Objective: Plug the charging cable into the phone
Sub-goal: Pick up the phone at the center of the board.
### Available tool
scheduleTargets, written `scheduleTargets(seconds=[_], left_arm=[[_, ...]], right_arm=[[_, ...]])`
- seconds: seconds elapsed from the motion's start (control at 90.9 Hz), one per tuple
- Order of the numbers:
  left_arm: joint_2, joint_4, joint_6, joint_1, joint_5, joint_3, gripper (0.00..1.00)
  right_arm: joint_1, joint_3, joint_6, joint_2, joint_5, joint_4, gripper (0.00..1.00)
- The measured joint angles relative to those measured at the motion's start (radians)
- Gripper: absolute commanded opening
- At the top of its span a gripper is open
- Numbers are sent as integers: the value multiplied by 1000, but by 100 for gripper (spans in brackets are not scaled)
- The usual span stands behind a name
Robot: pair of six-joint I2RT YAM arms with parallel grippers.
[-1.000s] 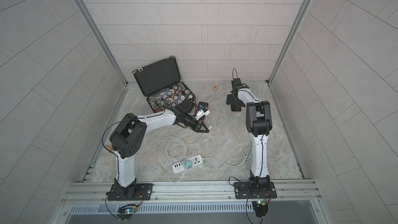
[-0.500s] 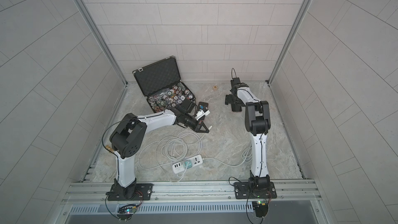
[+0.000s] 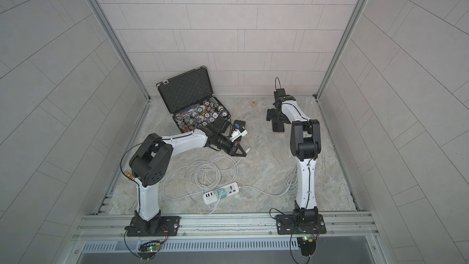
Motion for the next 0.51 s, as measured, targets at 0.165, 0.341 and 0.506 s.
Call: scheduleTargets(seconds=[0.165, 0.341, 0.506], left_arm=[[0, -8, 0, 0, -6, 11, 0], [0, -11, -1, 0, -14, 11, 0], [0, -13, -1, 0, -52, 11, 0]], right_arm=[[-5, 11, 12, 49, -7, -11, 94], [-5, 22, 22, 56, -22, -10, 61], [-5, 18, 50, 53, -26, -3, 57]])
